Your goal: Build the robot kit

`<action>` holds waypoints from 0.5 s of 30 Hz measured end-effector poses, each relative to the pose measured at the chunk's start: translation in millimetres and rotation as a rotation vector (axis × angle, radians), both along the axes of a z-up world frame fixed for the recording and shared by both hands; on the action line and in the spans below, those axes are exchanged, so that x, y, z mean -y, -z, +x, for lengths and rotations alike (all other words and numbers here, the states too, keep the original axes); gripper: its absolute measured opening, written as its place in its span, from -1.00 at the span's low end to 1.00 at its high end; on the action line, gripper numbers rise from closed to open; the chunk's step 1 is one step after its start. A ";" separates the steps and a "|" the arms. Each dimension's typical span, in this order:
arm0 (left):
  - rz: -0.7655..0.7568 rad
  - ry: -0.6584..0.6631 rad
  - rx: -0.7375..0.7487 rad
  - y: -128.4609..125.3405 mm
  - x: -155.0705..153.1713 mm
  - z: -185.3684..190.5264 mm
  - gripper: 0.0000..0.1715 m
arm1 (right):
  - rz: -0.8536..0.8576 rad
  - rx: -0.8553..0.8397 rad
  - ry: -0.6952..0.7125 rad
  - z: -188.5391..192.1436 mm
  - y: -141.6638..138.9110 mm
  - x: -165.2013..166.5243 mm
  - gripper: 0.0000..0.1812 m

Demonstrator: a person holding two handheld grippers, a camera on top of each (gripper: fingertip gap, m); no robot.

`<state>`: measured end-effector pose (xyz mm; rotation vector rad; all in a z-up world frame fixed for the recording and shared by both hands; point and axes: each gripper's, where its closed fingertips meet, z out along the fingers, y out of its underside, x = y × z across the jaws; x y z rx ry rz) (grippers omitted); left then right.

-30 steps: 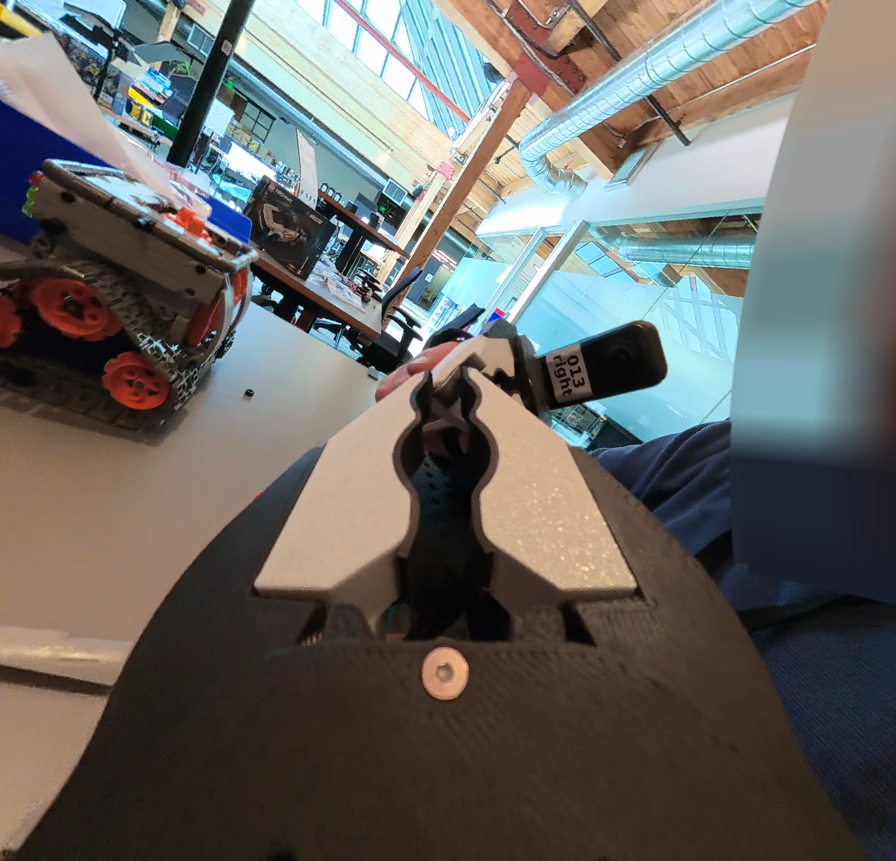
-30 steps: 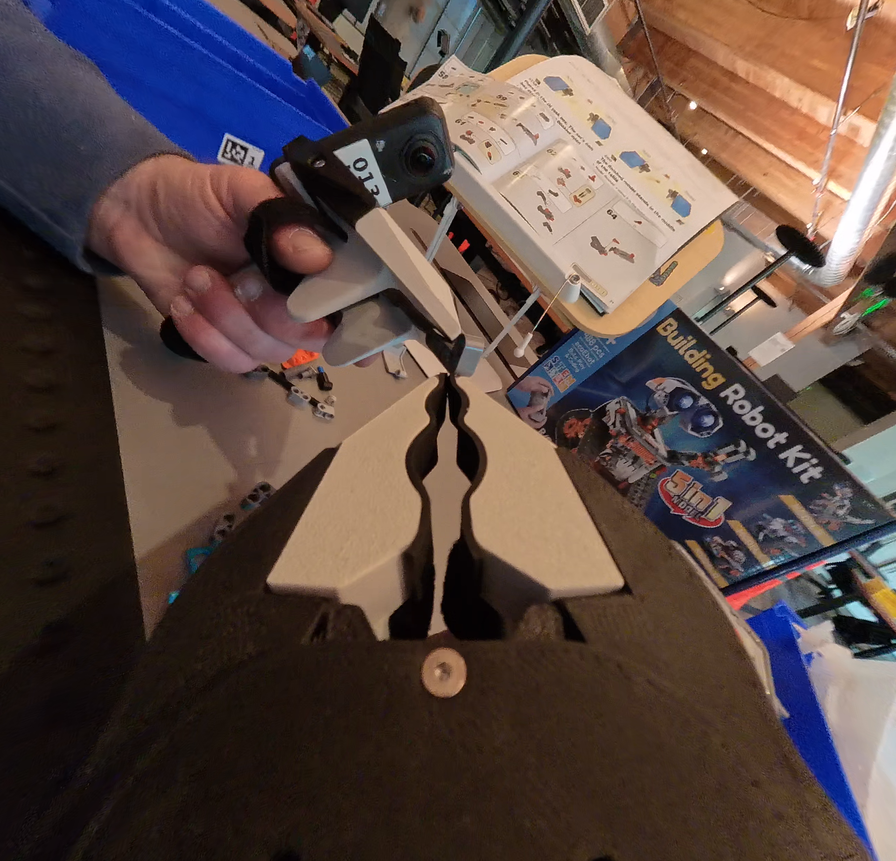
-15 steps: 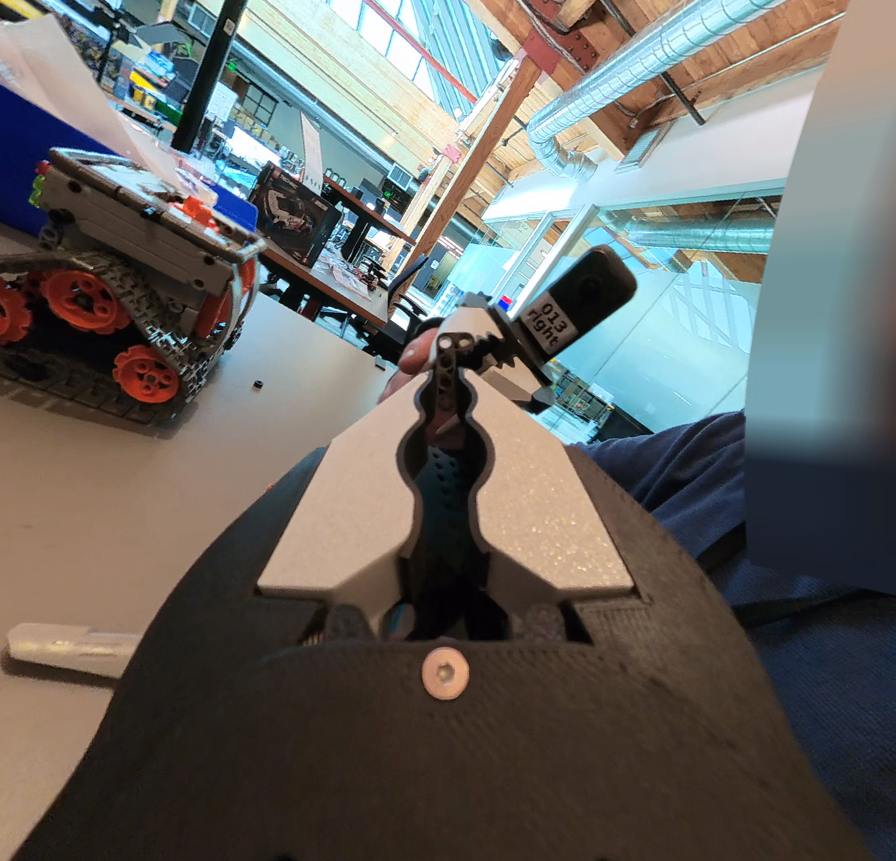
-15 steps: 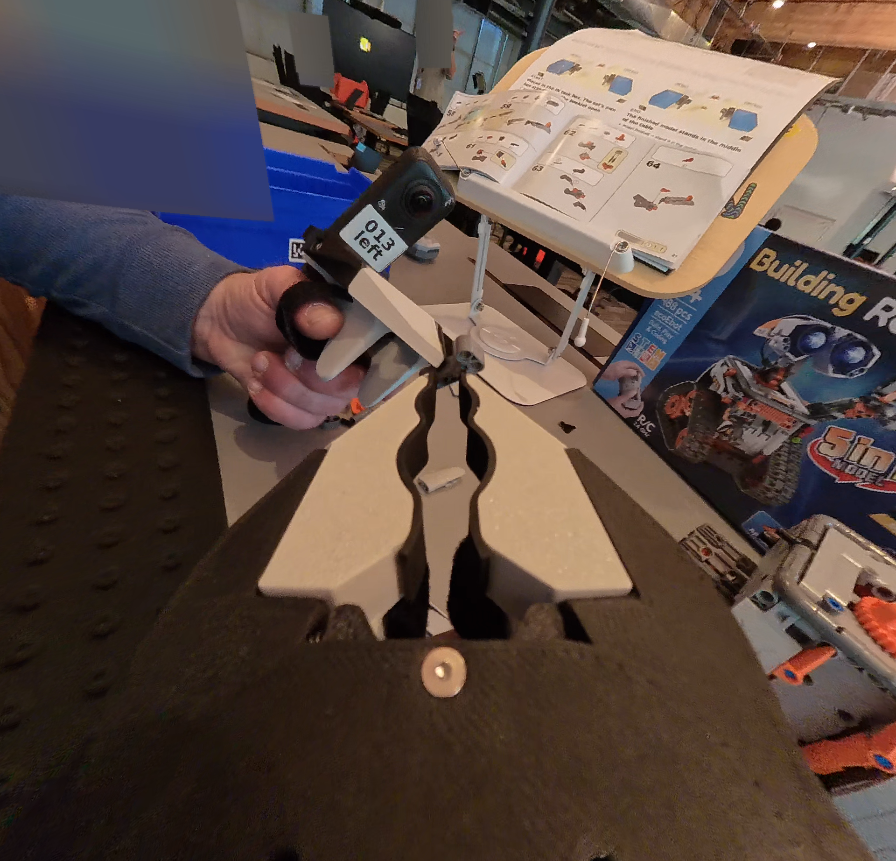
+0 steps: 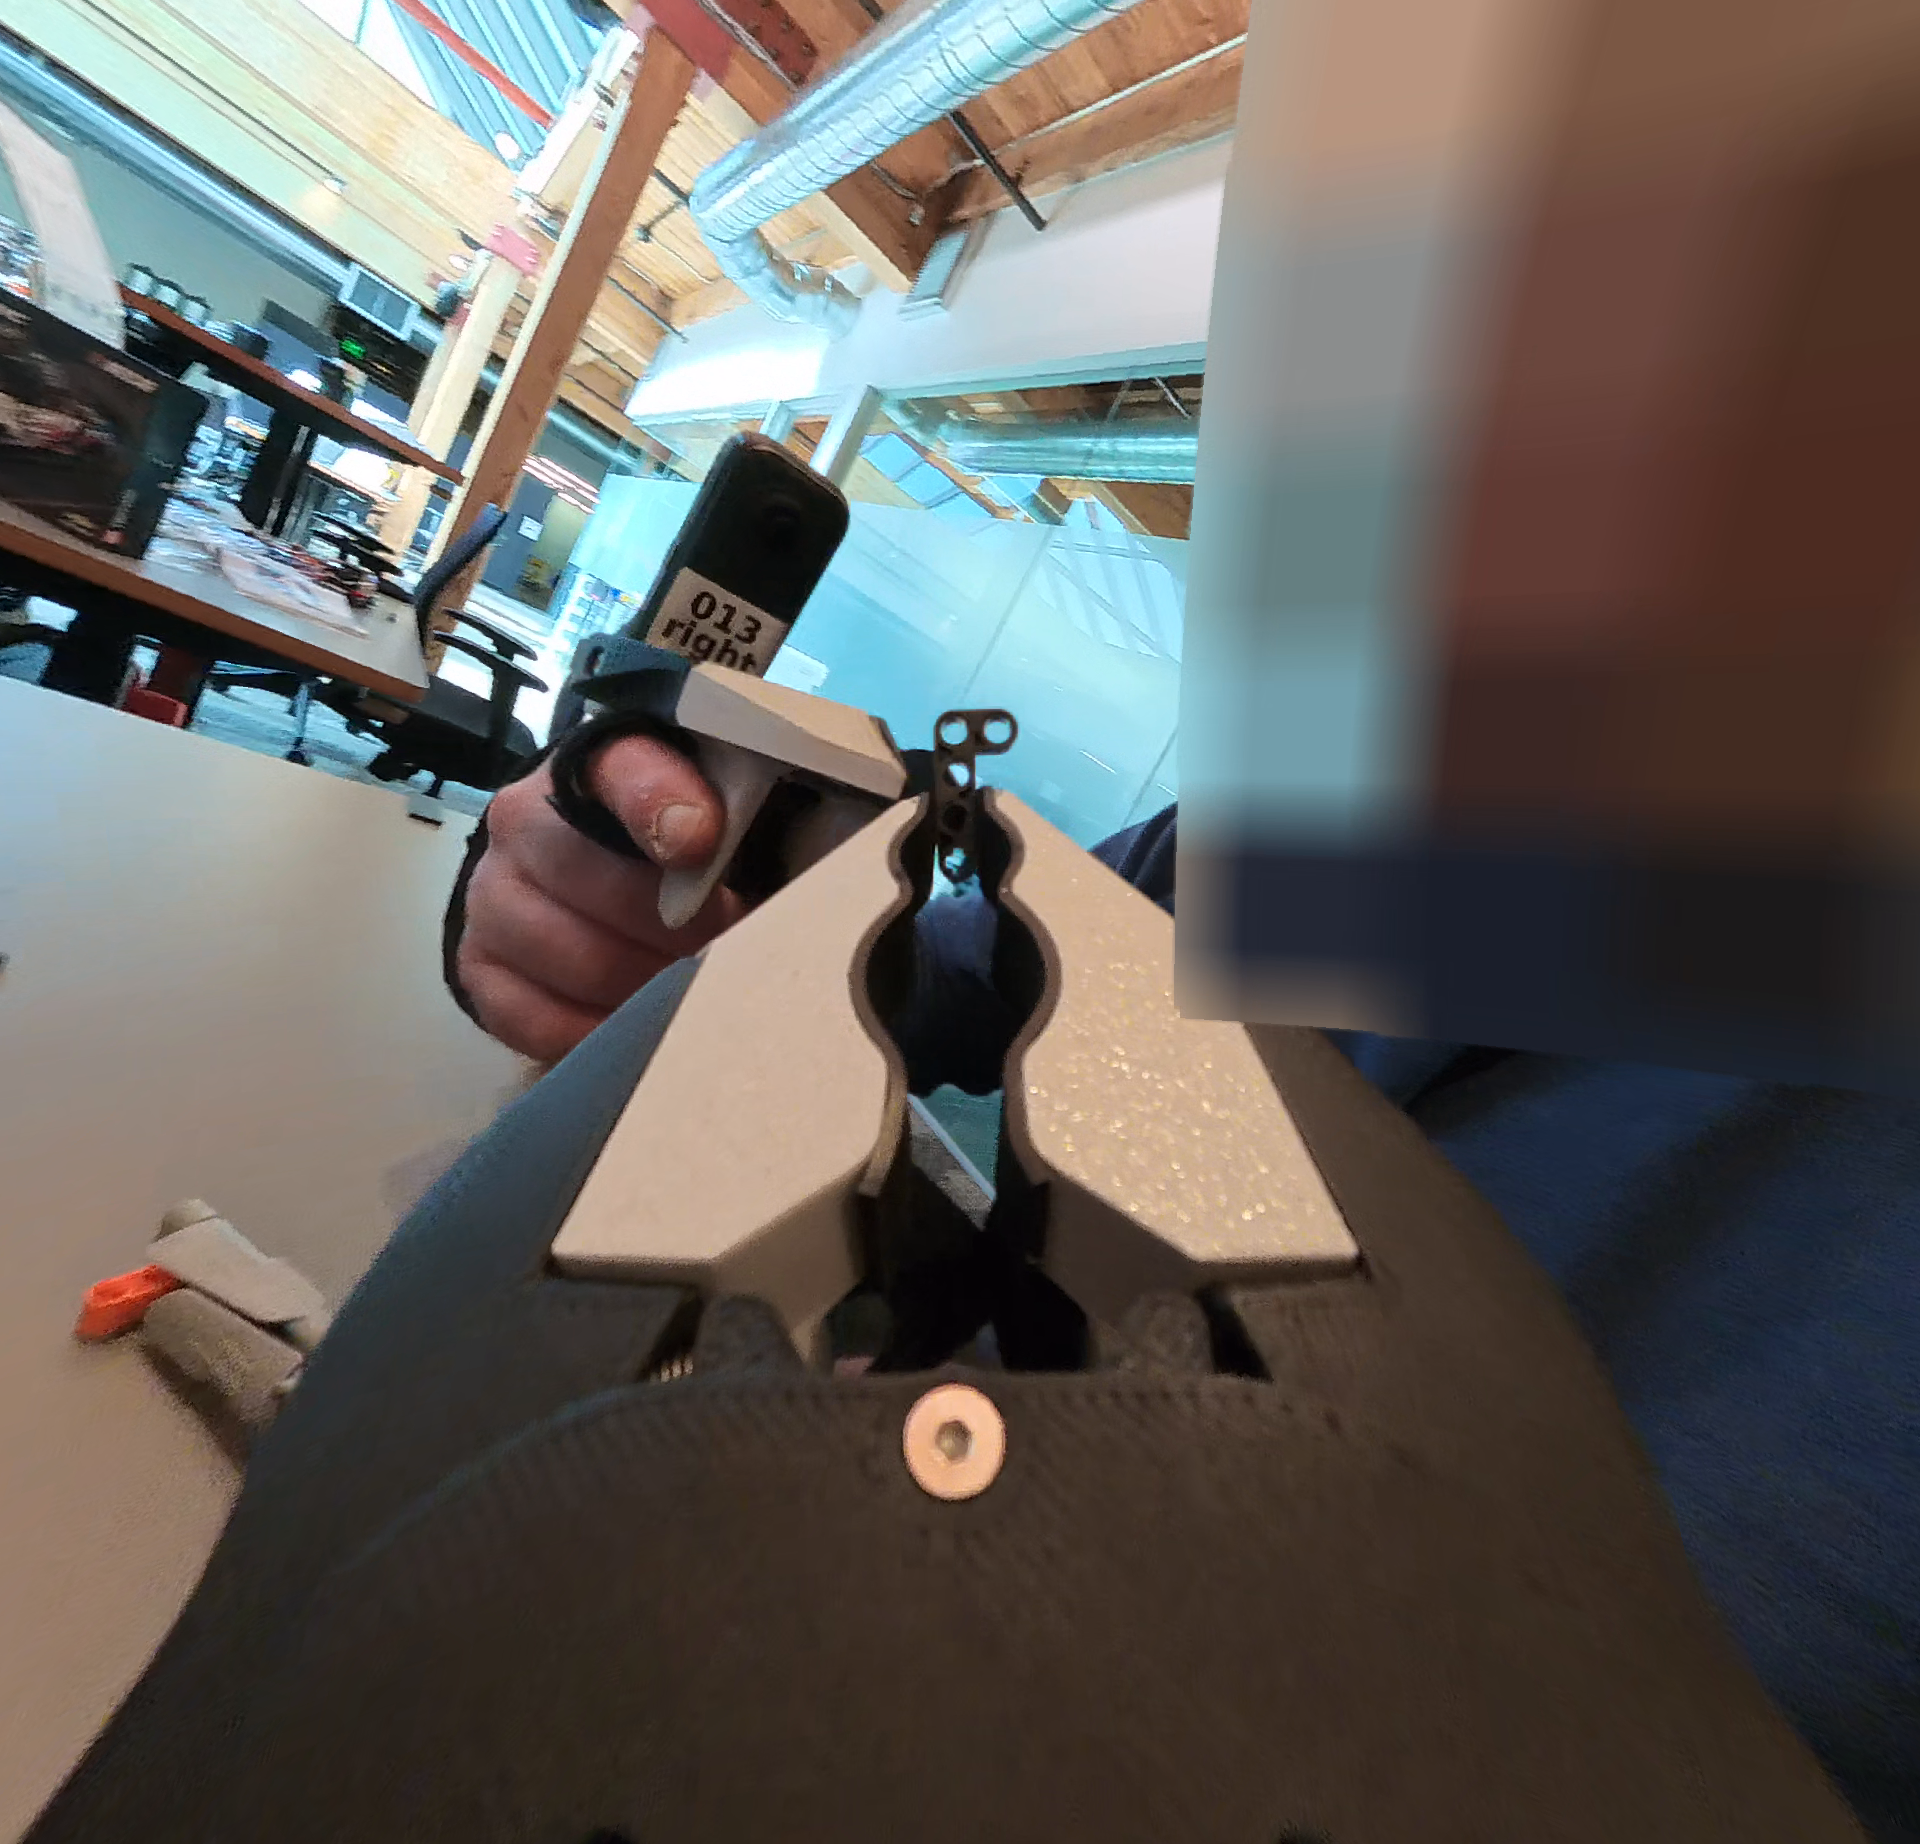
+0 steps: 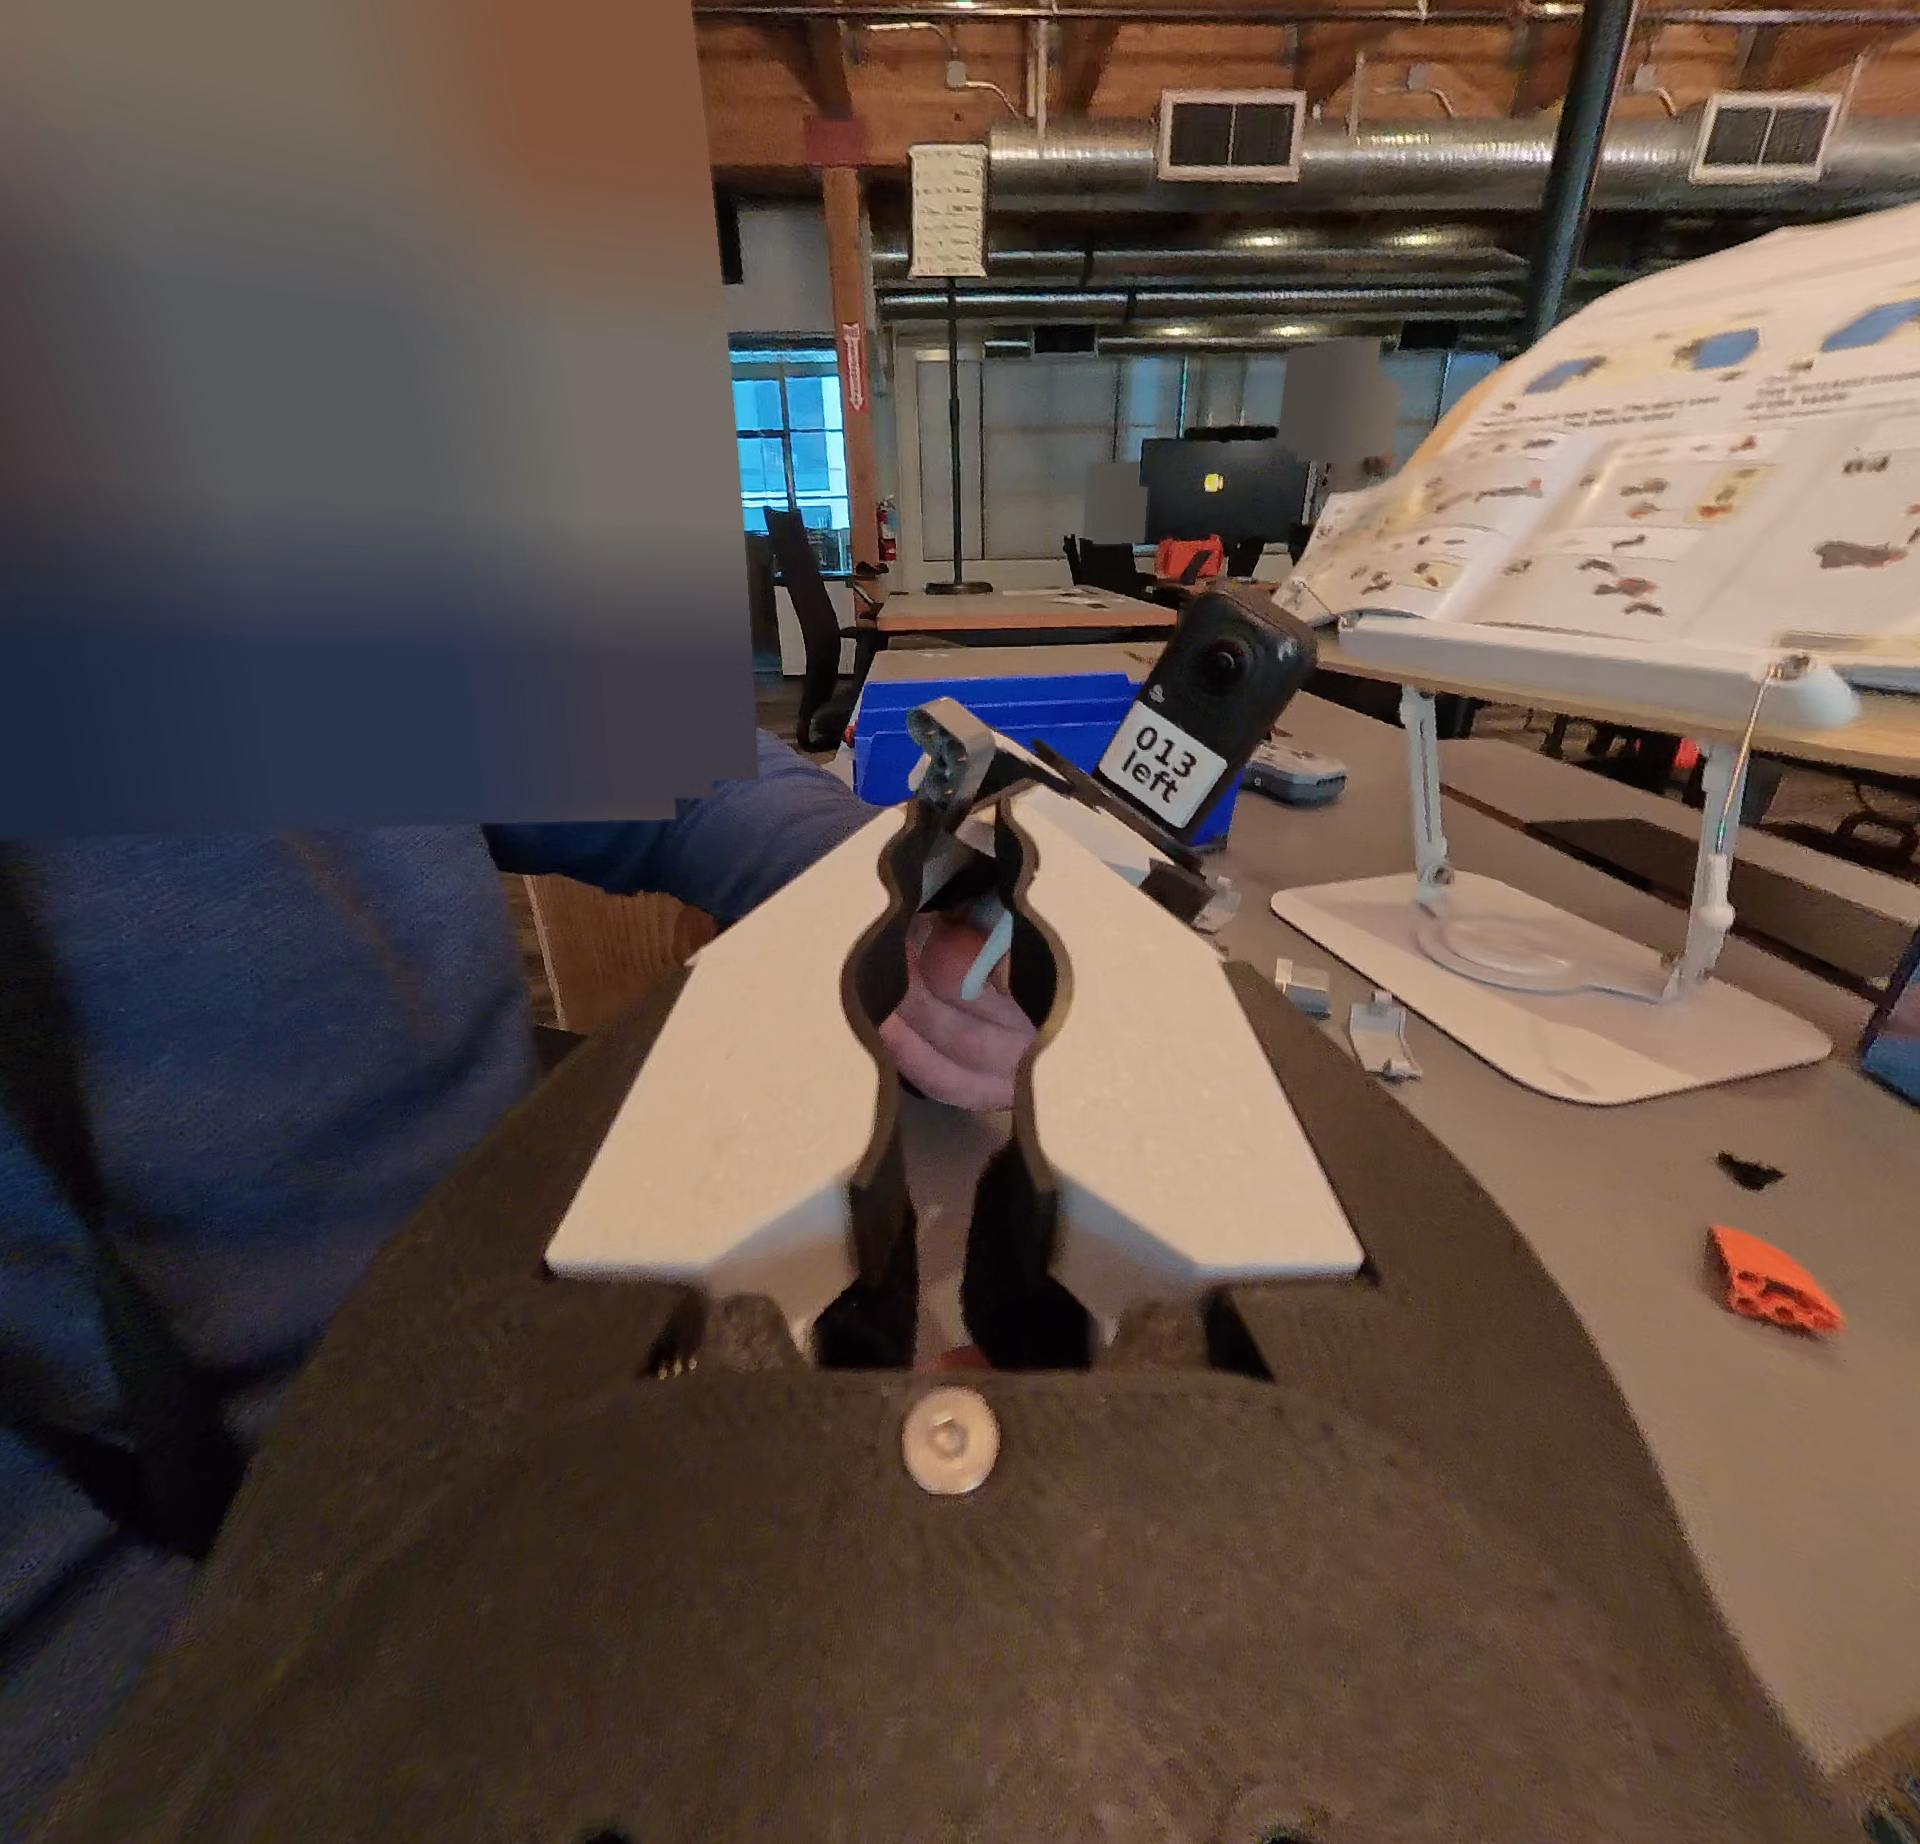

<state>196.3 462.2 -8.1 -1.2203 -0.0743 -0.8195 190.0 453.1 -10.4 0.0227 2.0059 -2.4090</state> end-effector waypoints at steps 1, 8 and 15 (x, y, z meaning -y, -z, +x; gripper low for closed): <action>0.002 0.023 -0.008 -0.4 -0.1 3.4 -0.95 | 0.001 -0.030 -0.002 3.3 -1.1 -0.2 -0.88; -0.027 0.016 -0.009 6.1 -4.4 -1.3 -0.94 | 0.023 -0.023 0.008 4.6 1.3 2.7 -0.85; -0.117 -0.126 -0.032 16.4 -11.4 -23.1 -0.86 | 0.067 -0.059 0.140 -14.7 8.6 -3.5 -0.90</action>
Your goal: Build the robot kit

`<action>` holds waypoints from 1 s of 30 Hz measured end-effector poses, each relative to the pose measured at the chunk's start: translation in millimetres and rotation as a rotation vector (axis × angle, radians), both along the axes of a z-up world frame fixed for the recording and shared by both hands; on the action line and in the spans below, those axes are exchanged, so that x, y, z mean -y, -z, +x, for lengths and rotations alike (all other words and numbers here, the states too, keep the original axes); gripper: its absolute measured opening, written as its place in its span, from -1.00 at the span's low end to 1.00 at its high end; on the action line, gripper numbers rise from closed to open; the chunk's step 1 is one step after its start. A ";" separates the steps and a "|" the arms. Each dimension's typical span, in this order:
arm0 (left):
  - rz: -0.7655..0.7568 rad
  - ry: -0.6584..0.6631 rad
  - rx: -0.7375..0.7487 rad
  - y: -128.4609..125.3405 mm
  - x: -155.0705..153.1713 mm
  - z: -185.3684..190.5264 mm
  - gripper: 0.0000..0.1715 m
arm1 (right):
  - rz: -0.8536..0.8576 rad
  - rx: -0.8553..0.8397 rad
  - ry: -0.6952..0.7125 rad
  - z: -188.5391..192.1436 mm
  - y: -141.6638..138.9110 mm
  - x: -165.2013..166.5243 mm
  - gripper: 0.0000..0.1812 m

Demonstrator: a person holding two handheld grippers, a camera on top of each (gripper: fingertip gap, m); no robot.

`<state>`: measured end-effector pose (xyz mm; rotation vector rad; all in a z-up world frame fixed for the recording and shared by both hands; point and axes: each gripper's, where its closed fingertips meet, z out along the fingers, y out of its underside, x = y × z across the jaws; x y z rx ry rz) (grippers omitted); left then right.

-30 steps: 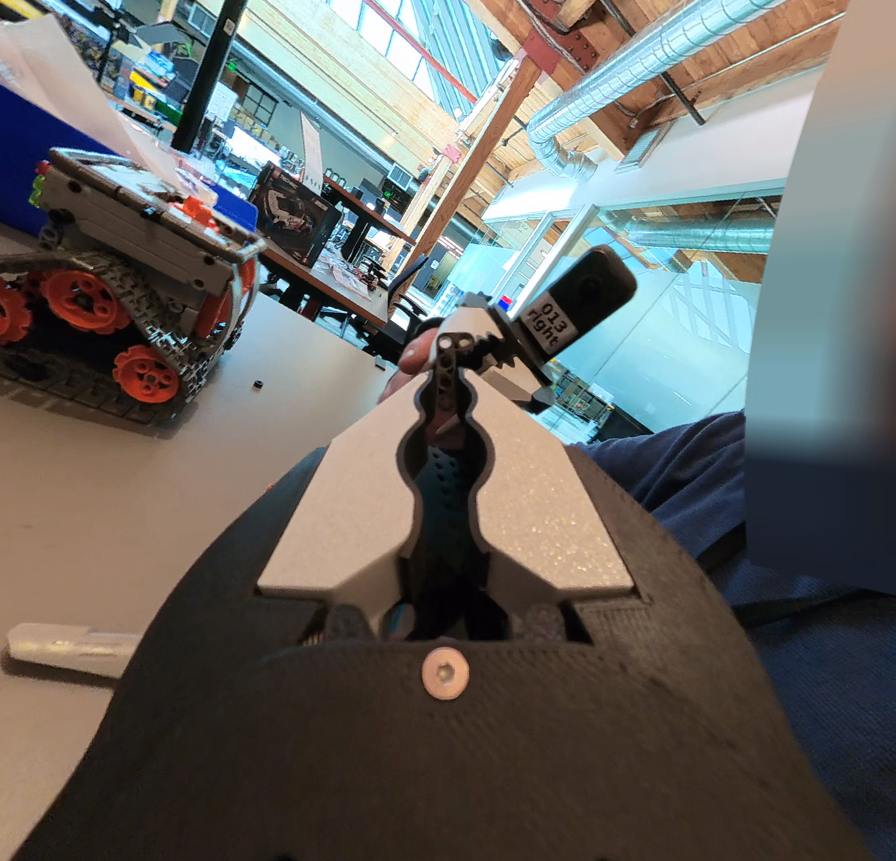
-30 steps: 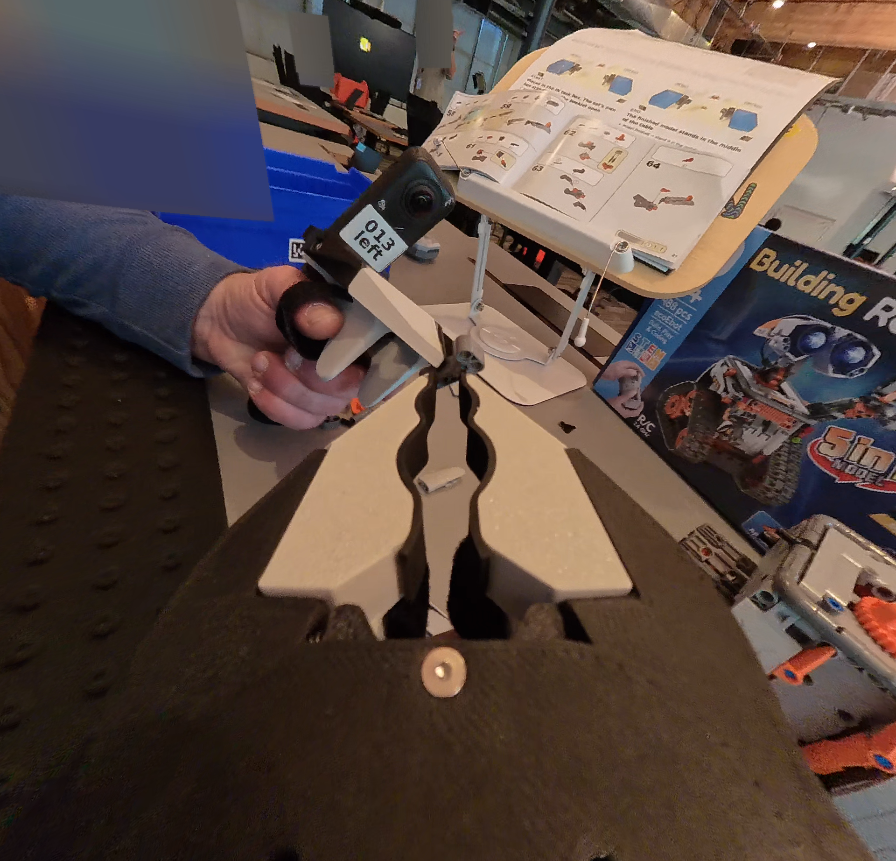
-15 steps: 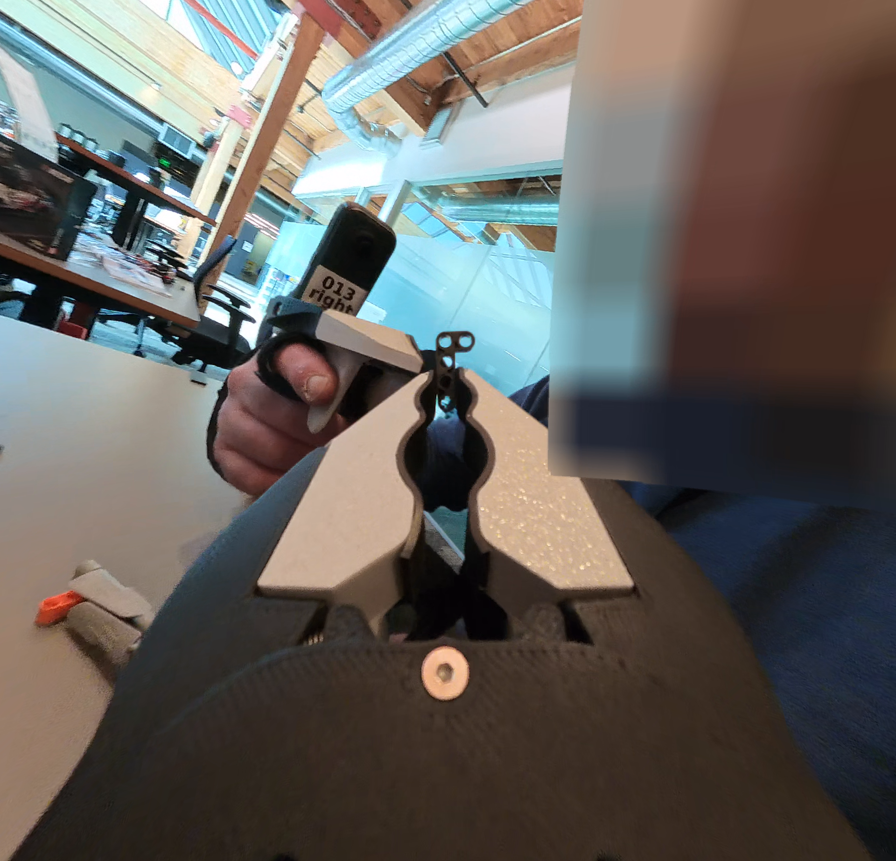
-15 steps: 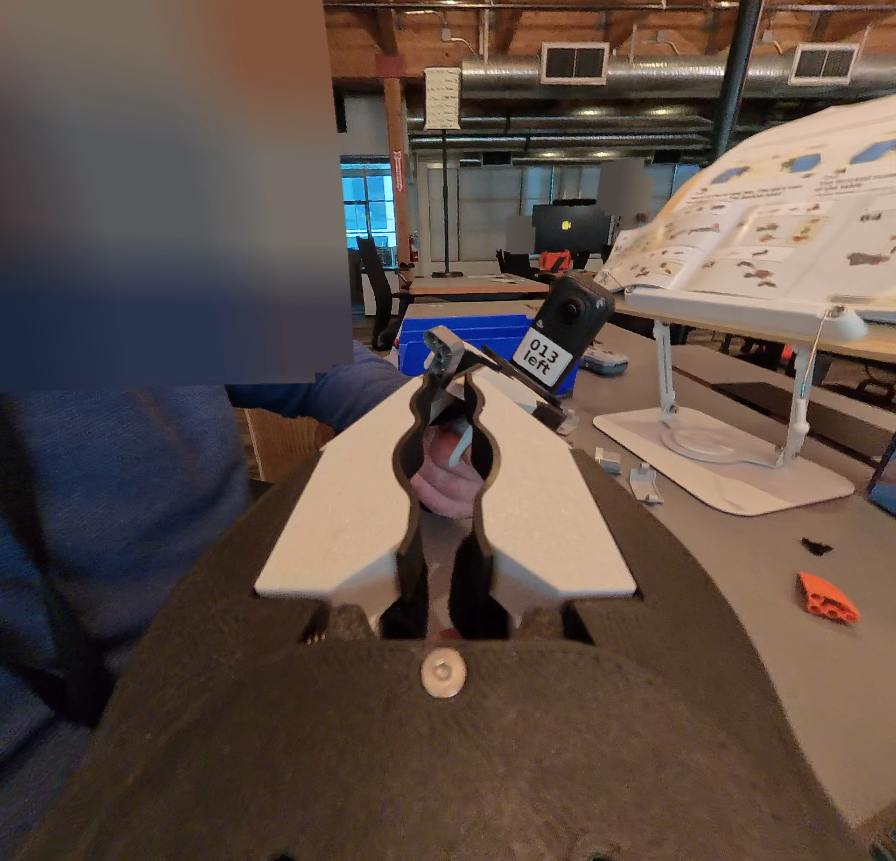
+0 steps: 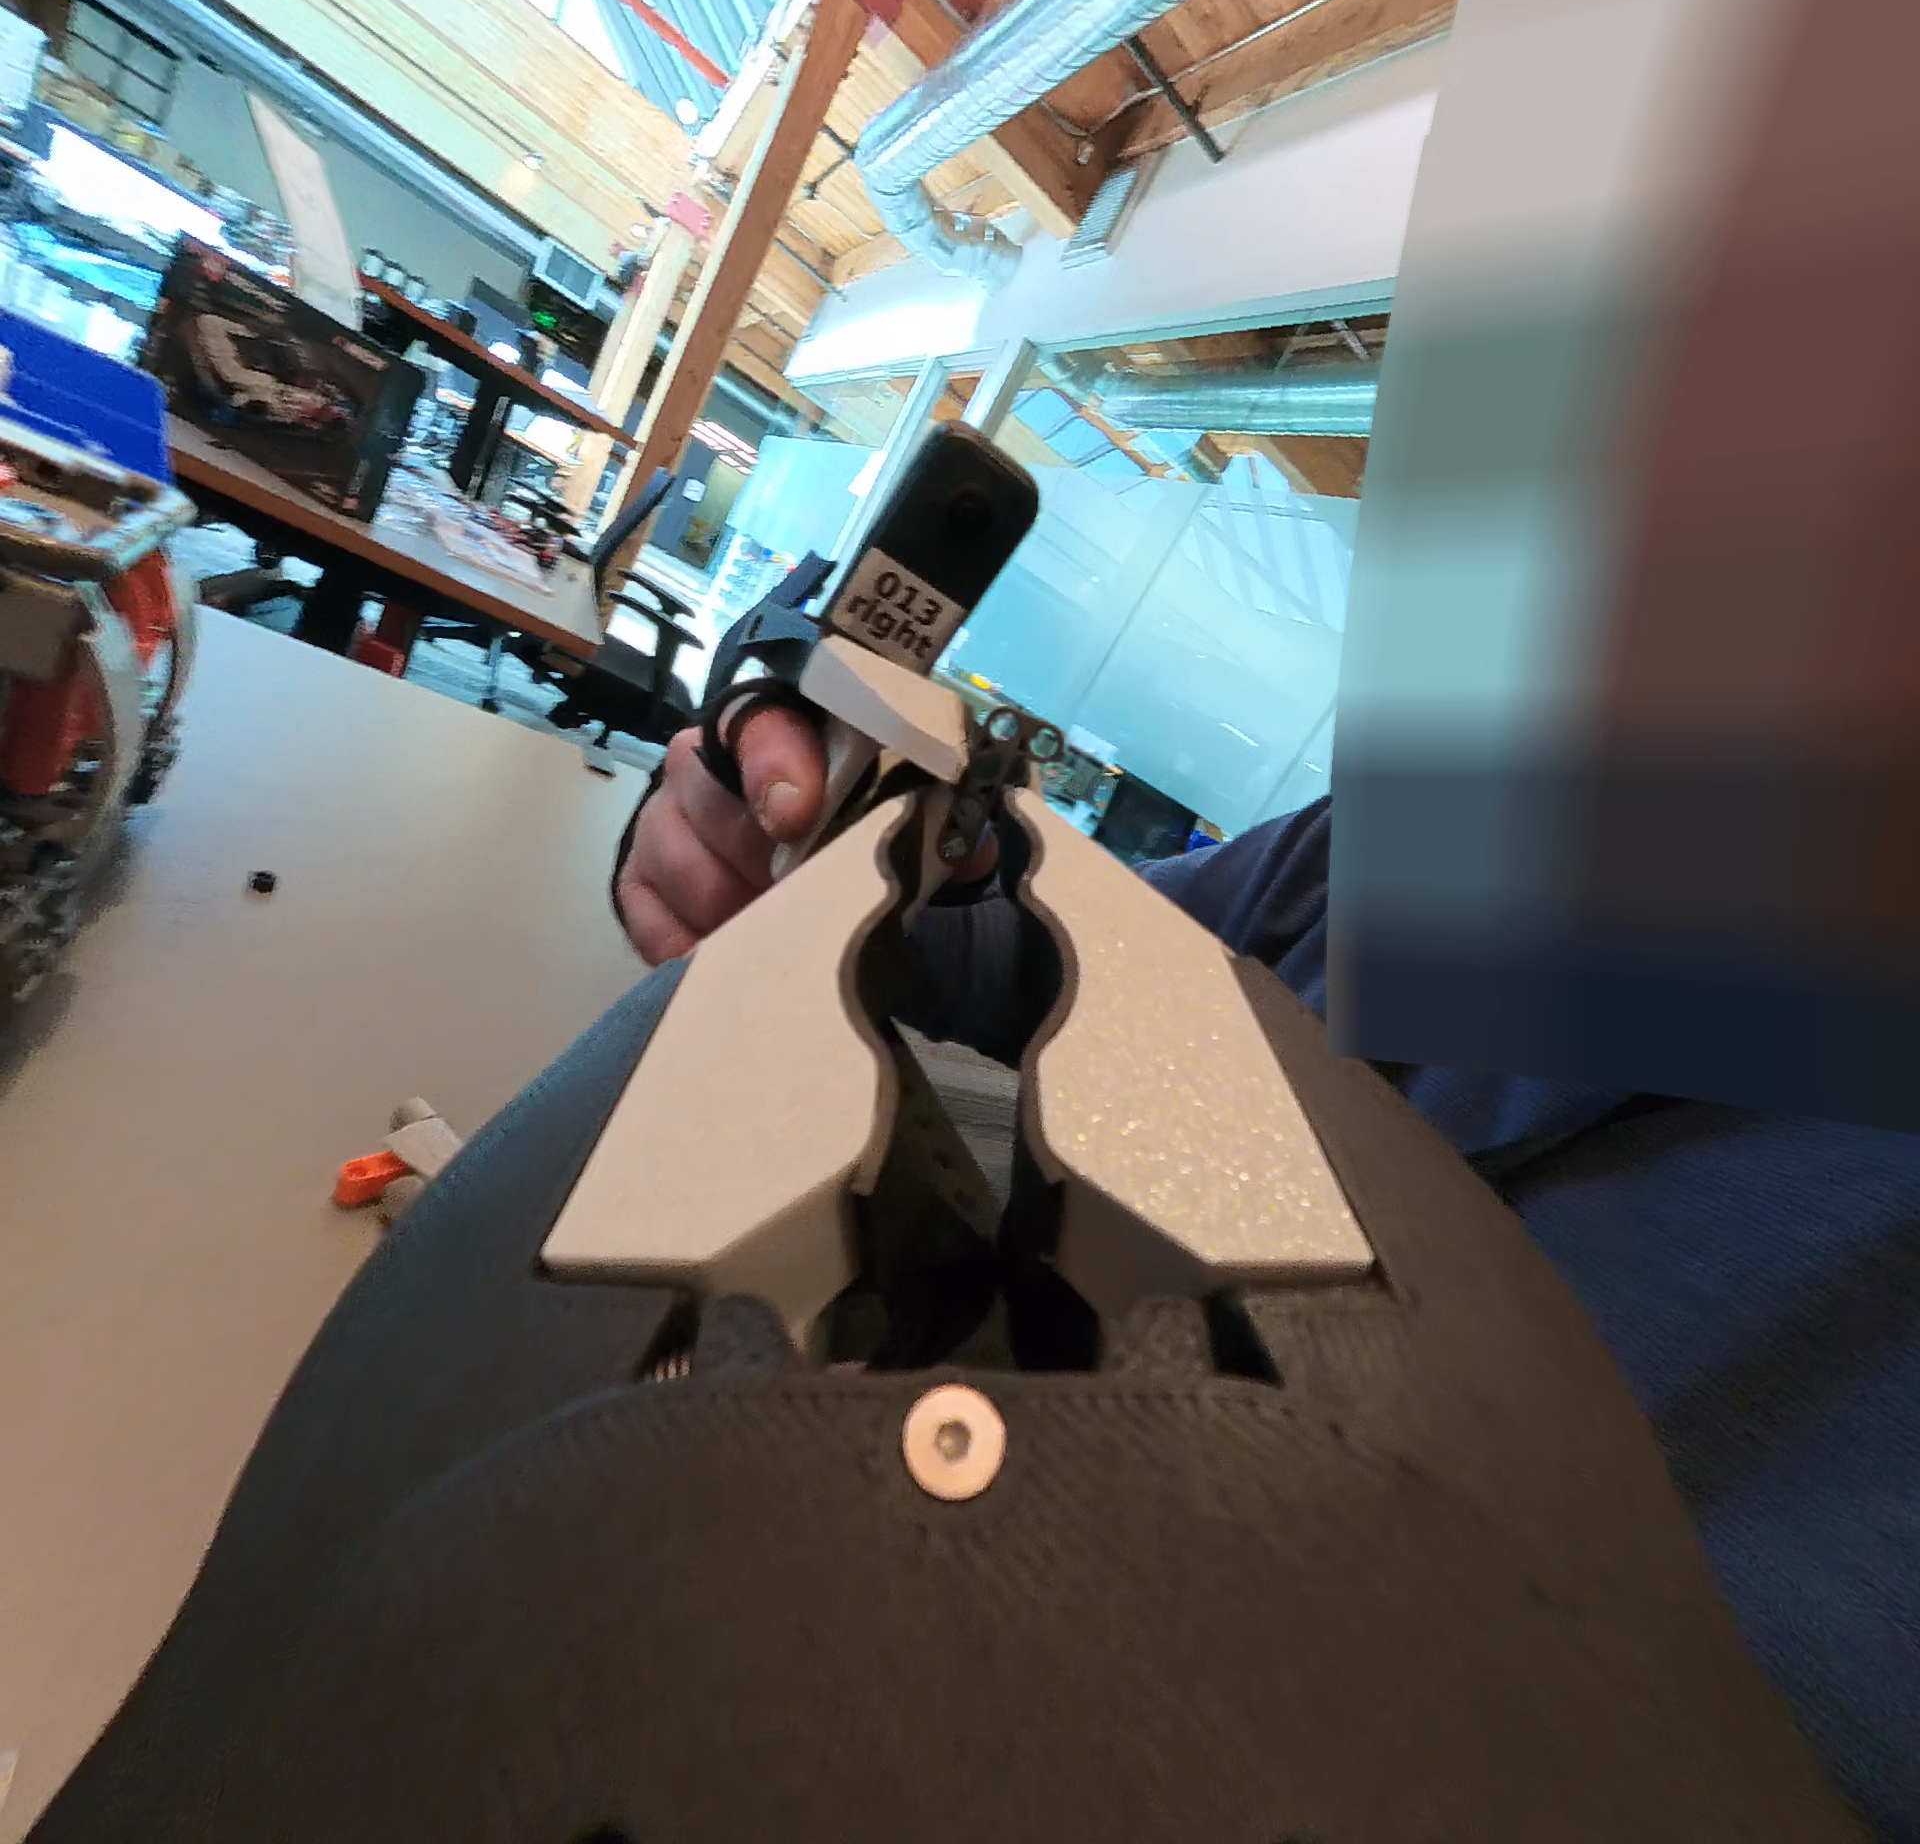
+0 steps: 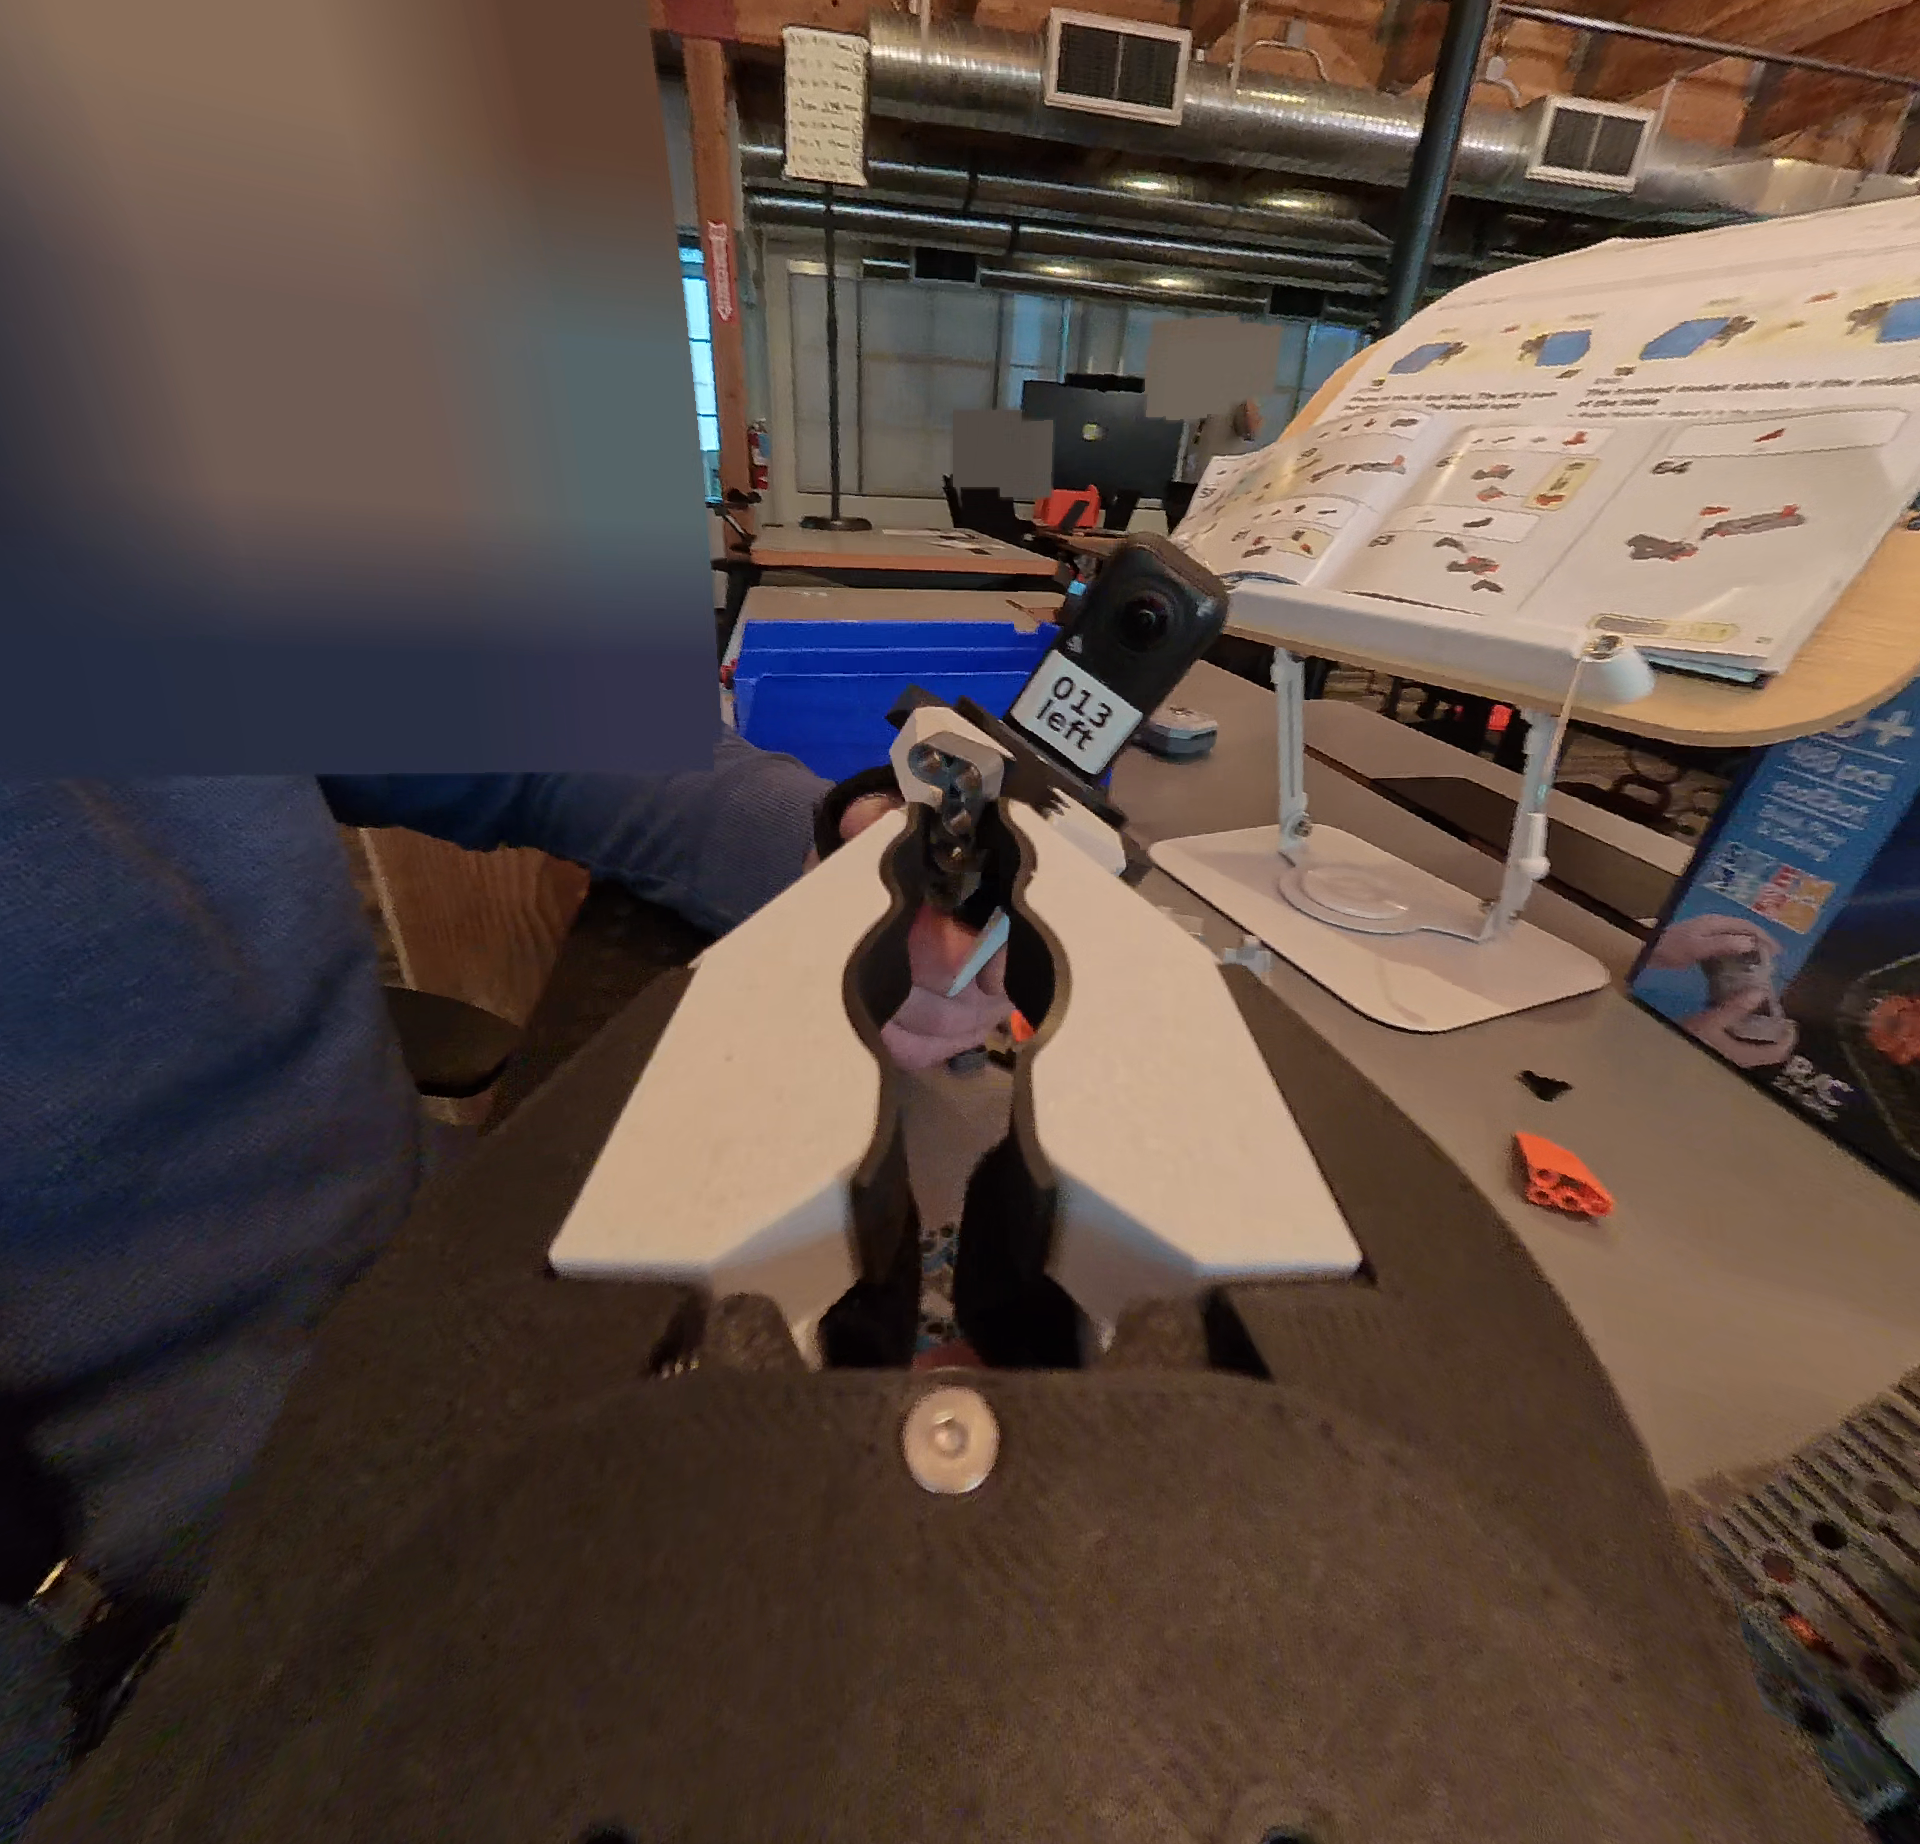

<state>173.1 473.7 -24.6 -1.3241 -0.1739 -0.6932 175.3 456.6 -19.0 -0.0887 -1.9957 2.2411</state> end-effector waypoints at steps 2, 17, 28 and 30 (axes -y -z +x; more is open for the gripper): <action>-0.032 -0.055 -0.029 2.2 -0.5 -5.6 -0.83 | 0.026 -0.039 0.053 -4.1 1.5 -1.2 -0.90; -0.487 -0.535 -0.585 27.4 -0.7 -29.3 -0.75 | 0.564 -0.565 0.541 -42.7 36.7 -5.4 -0.91; -0.480 -0.544 -0.551 37.4 9.3 -25.4 -0.93 | 0.670 -0.707 0.549 -41.6 48.9 0.8 -0.89; -0.465 -0.535 -0.518 39.5 13.8 -25.2 -0.93 | 0.635 -0.654 0.492 -36.6 49.7 3.0 -0.86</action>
